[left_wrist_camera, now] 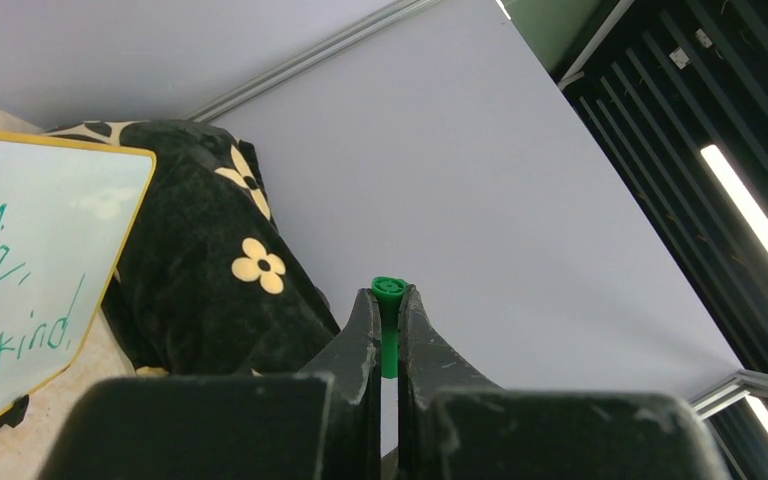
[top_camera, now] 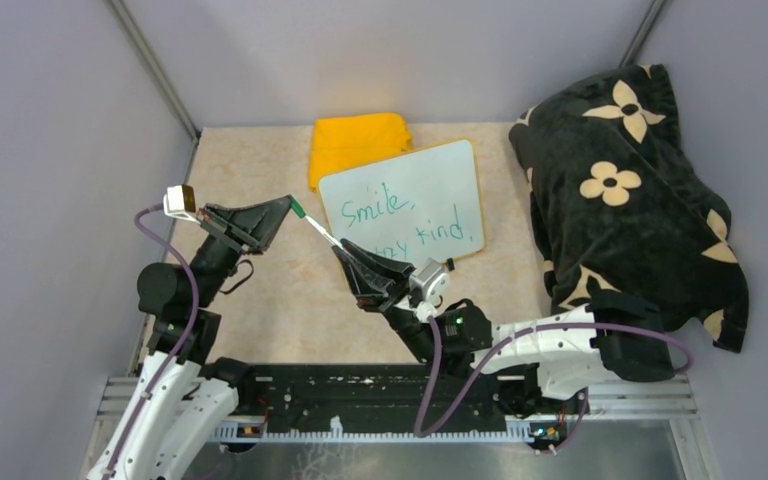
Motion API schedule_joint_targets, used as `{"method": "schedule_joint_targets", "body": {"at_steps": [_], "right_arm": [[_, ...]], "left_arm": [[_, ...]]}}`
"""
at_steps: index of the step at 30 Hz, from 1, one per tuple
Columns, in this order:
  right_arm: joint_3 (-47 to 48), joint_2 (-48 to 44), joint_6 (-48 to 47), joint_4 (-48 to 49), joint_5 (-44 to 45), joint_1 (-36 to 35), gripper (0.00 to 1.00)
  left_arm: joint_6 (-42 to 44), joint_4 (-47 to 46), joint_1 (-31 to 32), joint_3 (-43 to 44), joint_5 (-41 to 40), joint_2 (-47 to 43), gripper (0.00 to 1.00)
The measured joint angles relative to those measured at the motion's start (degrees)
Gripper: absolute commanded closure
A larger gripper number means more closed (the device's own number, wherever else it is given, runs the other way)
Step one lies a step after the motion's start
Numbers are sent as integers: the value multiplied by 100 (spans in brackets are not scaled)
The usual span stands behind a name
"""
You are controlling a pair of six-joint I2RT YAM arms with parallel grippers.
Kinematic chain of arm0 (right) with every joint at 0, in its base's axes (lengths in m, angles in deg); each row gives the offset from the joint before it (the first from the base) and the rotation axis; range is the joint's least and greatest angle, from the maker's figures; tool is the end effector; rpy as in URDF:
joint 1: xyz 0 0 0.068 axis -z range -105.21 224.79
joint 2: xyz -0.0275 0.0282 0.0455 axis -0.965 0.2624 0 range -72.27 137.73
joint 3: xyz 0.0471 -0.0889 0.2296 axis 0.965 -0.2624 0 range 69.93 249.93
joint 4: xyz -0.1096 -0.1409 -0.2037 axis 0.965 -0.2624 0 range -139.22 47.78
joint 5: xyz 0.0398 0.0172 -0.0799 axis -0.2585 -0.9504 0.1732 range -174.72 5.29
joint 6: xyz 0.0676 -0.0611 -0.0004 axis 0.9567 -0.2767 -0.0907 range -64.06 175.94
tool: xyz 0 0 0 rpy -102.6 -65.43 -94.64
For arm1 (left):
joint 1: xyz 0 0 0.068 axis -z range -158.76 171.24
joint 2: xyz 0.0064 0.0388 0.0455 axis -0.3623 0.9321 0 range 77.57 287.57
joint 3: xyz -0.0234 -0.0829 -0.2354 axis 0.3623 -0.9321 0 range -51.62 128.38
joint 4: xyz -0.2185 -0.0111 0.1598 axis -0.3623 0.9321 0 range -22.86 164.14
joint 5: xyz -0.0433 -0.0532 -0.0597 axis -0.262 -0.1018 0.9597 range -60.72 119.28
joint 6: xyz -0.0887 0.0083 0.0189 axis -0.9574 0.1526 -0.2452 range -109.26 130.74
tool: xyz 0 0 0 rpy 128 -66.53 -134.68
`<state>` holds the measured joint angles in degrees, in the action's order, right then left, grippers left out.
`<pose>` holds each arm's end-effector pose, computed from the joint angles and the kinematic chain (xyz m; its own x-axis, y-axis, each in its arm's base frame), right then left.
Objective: Write a sentence on the whiteboard
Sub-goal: Close the whiteboard marker at the center of the board.
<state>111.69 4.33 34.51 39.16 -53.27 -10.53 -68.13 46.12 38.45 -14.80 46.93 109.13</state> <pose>0.0674 0.3020 0.3558 0.3551 0.5174 -0.7786 -0.7426 0.6620 0.1013 0.1829 -0.0826 0.3899 -0.4498 -0.8395 -0.3048 0.5195 0.0317 -0.8539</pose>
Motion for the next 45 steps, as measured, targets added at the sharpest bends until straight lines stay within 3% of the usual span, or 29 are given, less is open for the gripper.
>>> {"method": "schedule_joint_targets", "body": {"at_steps": [45], "right_arm": [[68,50,63,-85,17,2,100]], "left_arm": [[52,92,0,223,-162,15,100]]}}
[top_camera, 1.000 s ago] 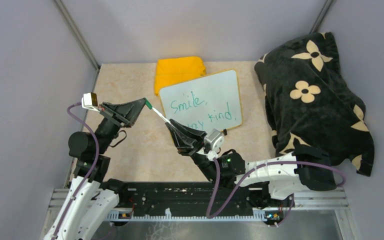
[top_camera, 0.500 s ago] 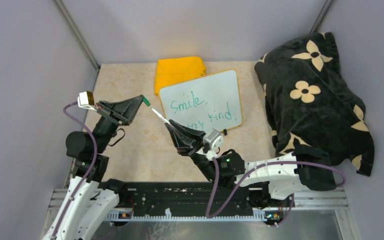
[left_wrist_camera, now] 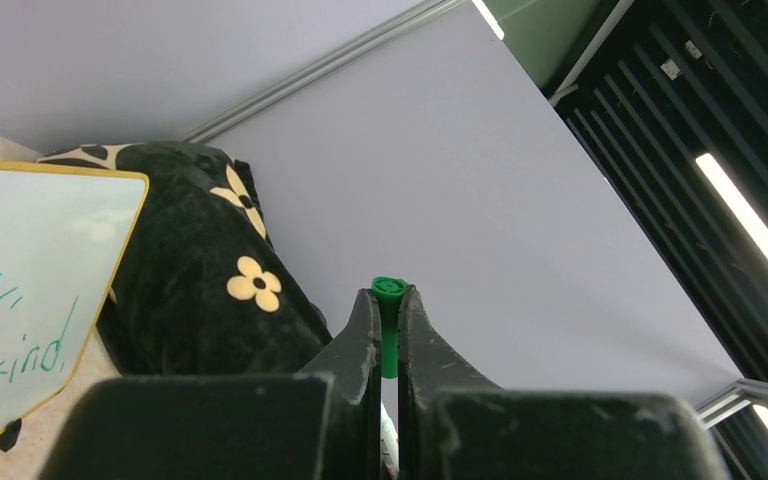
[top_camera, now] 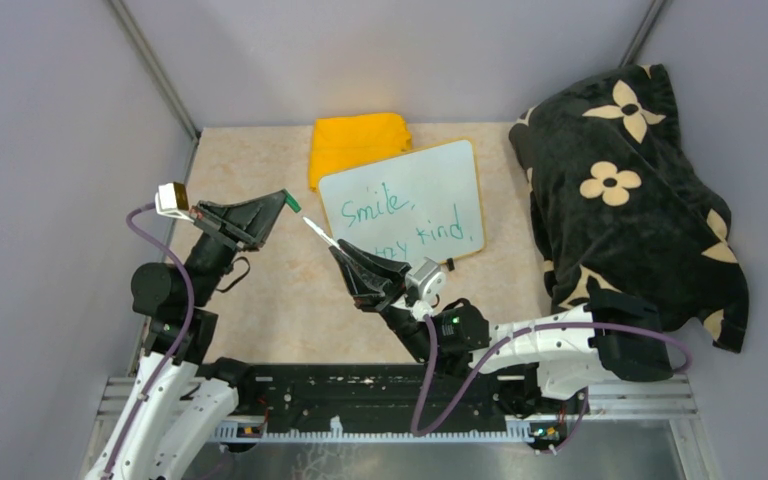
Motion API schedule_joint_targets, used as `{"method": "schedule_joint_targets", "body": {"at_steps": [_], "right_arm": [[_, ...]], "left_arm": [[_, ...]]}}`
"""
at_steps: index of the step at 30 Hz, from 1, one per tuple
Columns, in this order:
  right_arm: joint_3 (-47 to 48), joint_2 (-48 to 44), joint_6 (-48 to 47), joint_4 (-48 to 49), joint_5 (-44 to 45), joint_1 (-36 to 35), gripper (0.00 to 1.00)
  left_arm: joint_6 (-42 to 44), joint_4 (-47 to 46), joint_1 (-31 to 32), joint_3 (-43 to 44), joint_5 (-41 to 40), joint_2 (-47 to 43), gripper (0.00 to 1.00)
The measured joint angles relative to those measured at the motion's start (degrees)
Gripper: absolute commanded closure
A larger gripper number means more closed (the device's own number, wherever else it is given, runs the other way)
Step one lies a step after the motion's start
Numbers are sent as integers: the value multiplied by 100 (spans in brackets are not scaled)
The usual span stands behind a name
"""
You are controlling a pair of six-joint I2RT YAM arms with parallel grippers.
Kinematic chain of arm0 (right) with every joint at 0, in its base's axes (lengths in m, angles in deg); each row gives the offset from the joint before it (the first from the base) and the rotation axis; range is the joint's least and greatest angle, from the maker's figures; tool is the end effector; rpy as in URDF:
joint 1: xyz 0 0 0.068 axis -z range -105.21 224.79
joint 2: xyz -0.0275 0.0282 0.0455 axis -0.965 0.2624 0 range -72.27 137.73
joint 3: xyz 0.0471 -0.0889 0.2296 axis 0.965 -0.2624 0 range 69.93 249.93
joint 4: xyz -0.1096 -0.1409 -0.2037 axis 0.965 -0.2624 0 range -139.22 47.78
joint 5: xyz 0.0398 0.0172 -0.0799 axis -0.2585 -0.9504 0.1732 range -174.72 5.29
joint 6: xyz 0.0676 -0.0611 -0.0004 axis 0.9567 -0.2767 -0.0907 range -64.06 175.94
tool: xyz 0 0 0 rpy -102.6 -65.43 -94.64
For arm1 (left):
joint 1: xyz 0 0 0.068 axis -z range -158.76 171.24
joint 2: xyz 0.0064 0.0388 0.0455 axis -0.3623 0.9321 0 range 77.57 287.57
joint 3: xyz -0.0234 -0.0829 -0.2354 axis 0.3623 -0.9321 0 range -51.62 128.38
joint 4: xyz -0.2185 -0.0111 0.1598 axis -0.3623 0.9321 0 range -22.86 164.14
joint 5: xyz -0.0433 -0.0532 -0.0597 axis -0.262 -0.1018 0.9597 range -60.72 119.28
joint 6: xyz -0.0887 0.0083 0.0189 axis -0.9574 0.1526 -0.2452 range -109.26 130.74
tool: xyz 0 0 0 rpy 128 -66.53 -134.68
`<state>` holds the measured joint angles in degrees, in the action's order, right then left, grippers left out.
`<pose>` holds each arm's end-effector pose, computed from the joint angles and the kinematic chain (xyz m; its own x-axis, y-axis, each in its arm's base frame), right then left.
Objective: Write a sentence on the whiteboard
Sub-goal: Close the whiteboard marker at the center of the board.
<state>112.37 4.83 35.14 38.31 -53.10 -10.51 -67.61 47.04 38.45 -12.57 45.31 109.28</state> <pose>0.0680 0.3055 0.3558 0.3457 0.5149 -0.7844 -0.7446 0.6593 0.1046 0.1801 -0.0794 0.4025 -0.4189 -0.8557 -0.3039 0.5358 0.0373 -0.8435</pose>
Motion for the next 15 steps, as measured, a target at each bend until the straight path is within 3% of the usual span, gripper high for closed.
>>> {"method": "schedule_joint_targets", "body": {"at_steps": [15], "right_arm": [[0,0,-17,2,0,0,100]], "left_arm": [[-4,7,0,-107,37,0,100]]}}
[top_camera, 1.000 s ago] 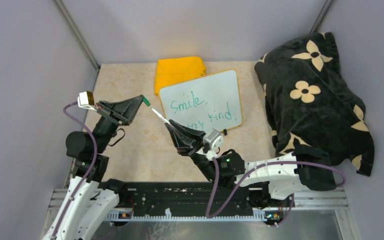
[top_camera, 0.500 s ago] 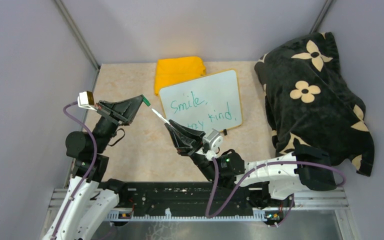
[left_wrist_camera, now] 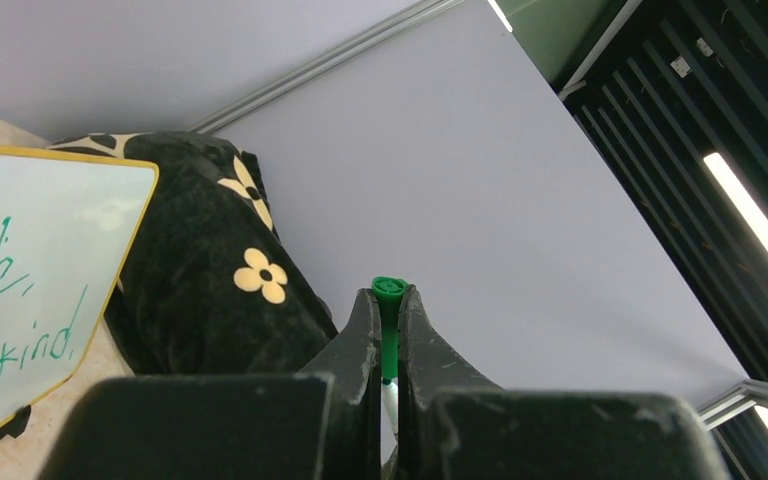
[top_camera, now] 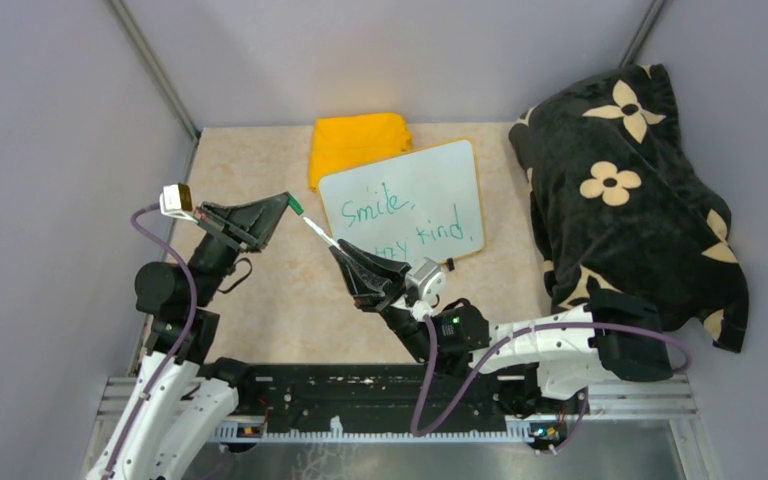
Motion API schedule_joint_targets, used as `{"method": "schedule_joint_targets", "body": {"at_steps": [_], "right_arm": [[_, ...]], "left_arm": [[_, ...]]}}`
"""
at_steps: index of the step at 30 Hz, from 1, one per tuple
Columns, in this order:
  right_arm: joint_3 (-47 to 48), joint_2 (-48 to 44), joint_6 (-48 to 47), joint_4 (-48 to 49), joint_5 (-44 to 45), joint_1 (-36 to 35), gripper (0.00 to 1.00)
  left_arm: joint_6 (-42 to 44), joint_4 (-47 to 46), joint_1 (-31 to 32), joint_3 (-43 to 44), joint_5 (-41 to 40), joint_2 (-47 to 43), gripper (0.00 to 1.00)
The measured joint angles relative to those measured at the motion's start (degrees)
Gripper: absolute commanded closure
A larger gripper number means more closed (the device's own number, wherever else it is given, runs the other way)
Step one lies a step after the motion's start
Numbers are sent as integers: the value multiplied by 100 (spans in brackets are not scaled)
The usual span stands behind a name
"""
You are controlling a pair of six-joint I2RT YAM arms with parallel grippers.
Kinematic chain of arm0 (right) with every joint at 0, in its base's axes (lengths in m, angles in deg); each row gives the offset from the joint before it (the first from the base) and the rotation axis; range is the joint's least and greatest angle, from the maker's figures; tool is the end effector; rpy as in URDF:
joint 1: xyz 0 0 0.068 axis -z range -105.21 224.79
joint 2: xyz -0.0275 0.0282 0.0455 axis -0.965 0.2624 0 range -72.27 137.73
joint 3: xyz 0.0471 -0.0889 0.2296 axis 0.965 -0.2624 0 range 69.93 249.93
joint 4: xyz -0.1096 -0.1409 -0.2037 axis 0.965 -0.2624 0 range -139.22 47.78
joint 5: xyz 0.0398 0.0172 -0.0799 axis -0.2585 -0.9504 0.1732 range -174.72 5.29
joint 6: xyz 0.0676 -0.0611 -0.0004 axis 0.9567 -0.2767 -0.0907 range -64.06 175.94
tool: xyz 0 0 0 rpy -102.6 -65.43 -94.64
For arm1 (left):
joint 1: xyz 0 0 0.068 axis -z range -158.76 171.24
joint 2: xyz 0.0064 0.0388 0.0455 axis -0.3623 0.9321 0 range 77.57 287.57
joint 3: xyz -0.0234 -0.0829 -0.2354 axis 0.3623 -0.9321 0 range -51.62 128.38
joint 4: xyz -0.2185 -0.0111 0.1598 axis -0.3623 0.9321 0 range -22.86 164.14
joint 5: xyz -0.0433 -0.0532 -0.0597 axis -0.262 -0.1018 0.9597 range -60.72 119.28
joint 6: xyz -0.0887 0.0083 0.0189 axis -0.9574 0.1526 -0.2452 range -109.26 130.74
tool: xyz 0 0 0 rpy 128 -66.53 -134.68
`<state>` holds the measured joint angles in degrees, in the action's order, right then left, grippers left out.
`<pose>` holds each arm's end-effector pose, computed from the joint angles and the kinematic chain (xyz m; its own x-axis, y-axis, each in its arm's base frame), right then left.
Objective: Write a sentence on the whiteboard
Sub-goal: Close the whiteboard marker at the center of the board.
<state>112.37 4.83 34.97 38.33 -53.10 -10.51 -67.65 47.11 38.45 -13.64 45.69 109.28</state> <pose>0.0680 0.3054 0.3558 0.3480 0.5132 -0.7846 -0.7435 0.6608 0.1025 0.1827 -0.0808 0.3951 -0.4298 -0.8505 -0.3031 0.5204 0.0410 -0.8530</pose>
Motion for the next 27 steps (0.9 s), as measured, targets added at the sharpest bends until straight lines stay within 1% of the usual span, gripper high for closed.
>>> {"method": "schedule_joint_targets", "body": {"at_steps": [27], "right_arm": [[2,2,-92,55,11,2,100]], "left_arm": [[-31,-17,0,-26,188,-24,100]]}}
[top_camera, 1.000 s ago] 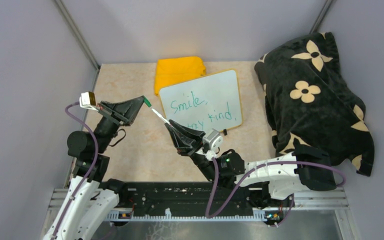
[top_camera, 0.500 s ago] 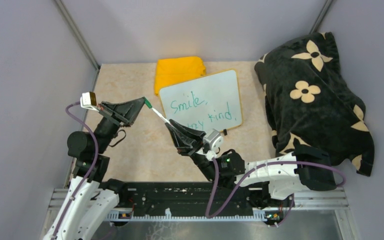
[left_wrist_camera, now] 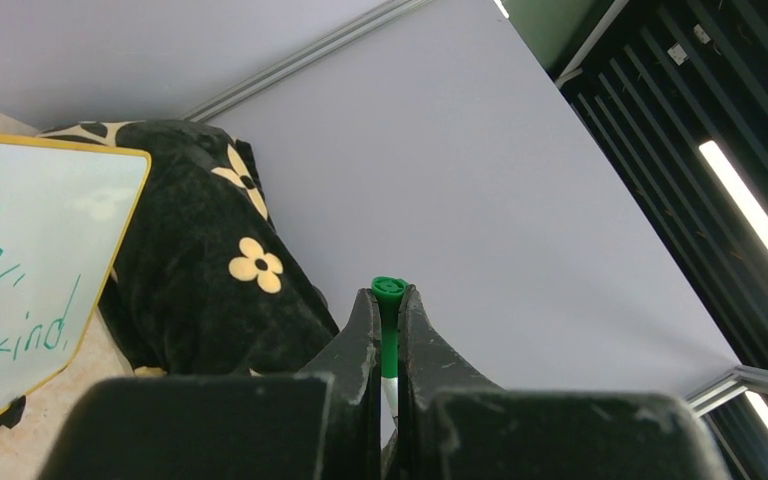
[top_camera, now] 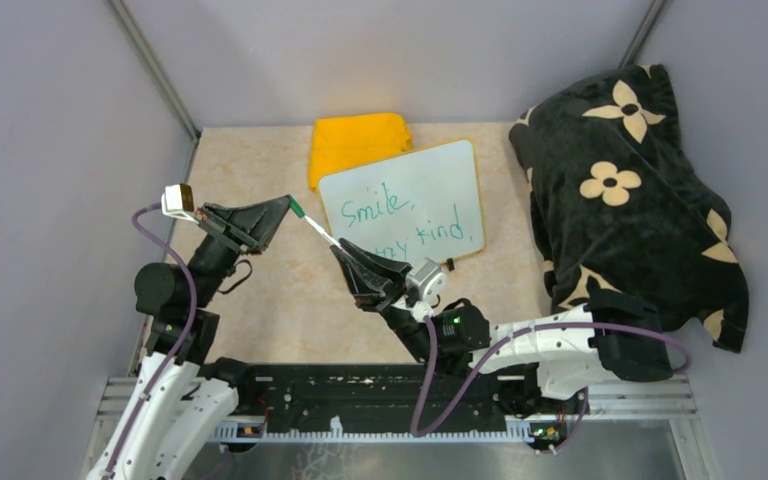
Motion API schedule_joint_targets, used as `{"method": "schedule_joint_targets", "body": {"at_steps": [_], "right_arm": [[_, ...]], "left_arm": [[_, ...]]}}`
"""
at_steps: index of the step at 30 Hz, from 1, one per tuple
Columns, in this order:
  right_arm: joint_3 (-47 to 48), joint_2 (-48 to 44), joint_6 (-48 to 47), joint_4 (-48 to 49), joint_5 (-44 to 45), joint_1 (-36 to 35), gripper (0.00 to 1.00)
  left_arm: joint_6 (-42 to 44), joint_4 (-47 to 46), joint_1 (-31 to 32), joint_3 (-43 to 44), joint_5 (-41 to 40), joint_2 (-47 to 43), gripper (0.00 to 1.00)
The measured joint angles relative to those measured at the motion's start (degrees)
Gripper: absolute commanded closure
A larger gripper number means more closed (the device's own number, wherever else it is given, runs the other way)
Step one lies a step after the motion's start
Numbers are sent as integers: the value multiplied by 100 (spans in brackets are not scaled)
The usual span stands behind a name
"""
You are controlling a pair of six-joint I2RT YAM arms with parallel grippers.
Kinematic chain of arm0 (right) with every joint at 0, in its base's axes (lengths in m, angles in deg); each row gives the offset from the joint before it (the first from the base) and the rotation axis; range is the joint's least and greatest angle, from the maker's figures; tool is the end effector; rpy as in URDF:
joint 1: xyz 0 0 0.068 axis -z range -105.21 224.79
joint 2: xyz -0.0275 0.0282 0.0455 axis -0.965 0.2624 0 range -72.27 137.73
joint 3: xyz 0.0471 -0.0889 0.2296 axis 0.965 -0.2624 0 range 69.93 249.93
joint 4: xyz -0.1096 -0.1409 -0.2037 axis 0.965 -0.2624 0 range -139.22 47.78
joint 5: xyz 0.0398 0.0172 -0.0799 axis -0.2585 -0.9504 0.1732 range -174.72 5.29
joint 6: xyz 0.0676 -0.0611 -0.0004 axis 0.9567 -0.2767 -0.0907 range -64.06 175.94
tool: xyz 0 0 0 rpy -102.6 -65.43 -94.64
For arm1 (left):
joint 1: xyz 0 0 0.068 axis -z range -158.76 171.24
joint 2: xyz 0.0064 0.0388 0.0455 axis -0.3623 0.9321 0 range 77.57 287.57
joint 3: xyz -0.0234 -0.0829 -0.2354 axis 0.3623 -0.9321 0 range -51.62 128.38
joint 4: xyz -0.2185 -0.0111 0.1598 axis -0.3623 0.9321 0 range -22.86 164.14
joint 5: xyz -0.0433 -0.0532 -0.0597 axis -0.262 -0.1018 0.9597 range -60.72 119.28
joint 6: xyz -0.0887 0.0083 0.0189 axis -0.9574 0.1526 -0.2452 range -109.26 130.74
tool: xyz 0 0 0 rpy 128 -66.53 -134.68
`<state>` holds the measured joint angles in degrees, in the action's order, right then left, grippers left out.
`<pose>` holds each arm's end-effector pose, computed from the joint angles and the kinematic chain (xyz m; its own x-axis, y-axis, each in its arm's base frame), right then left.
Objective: Write a sentence on the whiteboard
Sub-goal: Close the whiteboard marker at the center of the board.
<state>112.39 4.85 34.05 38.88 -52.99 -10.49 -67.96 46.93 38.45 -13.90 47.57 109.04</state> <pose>0.0681 0.3044 0.3567 0.3602 0.5095 -0.7814 -0.7367 0.6693 0.0968 0.1806 -0.0828 0.3942 -0.4553 -0.8337 -0.3126 0.5250 0.0322 -0.8505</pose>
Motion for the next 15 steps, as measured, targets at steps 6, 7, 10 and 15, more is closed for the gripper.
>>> {"method": "schedule_joint_targets", "body": {"at_steps": [6,7,10,15], "right_arm": [[0,11,0,17,0,0,100],[0,22,0,33,0,0,100],[0,46,2,33,-2,0,100],[37,111,4,48,-4,9,100]], "left_arm": [[-20,-39,0,-20,0,0,100],[-22,-42,-2,-20,2,4,100],[-39,-44,0,-26,76,33,100],[-85,-50,0,-68,144,50,100]]}}
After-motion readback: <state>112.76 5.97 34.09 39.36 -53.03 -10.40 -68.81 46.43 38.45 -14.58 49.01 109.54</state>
